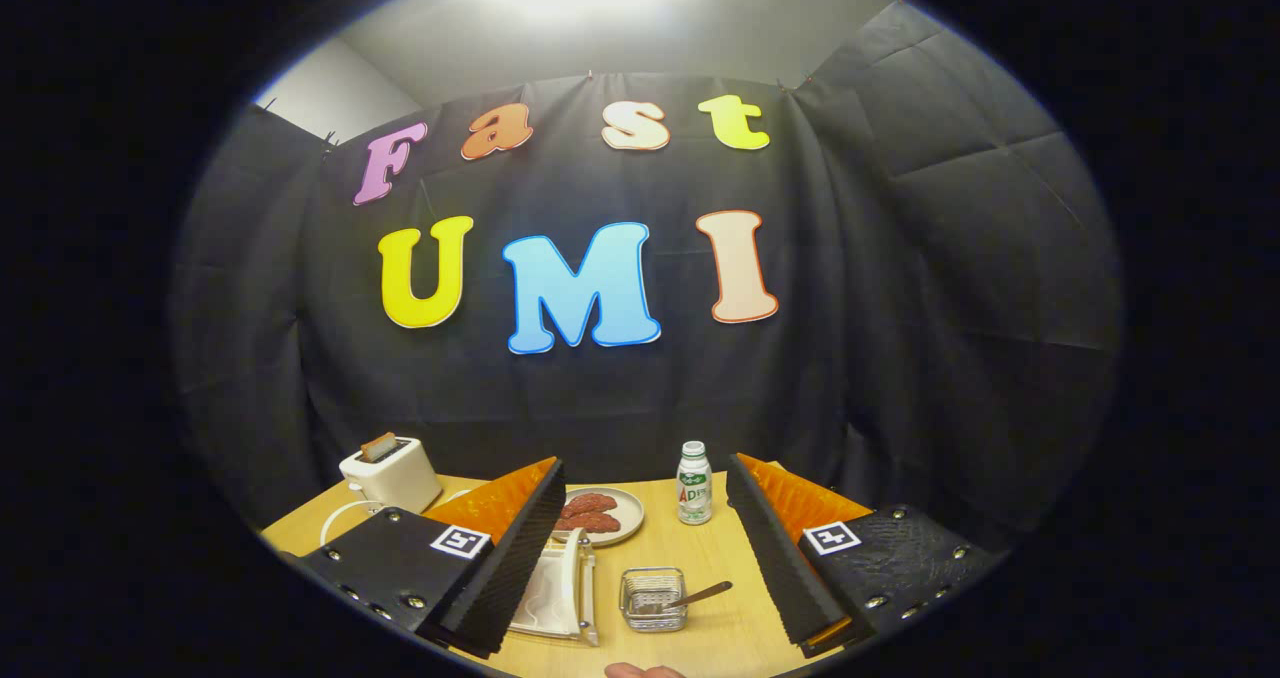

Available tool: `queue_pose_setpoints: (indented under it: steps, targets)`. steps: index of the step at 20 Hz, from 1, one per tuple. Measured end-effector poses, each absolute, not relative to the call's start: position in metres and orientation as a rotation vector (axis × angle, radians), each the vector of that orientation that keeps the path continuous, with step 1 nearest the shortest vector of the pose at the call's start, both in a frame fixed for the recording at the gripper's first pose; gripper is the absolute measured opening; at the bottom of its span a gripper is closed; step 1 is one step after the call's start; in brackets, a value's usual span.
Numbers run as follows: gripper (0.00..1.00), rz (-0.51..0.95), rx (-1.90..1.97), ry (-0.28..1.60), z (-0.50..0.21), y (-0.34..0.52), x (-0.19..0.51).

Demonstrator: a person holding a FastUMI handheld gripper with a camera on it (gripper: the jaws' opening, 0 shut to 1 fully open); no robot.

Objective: Take the plate from the dish rack, then take the spoon from the basket and place it into the plate.

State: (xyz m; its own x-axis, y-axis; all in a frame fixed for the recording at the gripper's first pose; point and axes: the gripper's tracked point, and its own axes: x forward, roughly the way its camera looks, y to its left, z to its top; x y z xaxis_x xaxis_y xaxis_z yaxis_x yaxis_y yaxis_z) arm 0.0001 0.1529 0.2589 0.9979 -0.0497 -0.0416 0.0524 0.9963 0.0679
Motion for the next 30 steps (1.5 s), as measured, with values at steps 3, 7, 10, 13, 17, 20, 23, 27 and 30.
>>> queue_pose_setpoints:
  steps: [3, 7, 10, 13, 17, 20, 23, 27, 30]
  targets:
    - [0.98, -0.02, 0.048, 0.104, 0.258, 0.183, 0.006]
    - [0.98, -0.029, 0.043, 0.136, 0.263, 0.211, 0.017]
    - [0.98, -0.001, 0.066, 0.21, 0.253, 0.236, 0.026]
    - [0.98, 0.02, 0.089, 0.331, 0.235, 0.254, 0.036]
    - [0.98, 0.006, 0.043, 0.451, 0.215, 0.27, 0.055]
    - [0.99, -0.009, 0.01, 0.538, 0.2, 0.279, 0.068]
    - [0.98, -0.062, -0.043, 0.638, 0.184, 0.281, 0.077]
    - [0.85, -0.072, -0.097, 0.734, 0.158, 0.299, 0.091]
    - [0.85, -0.084, -0.106, 0.772, 0.144, 0.31, 0.1]
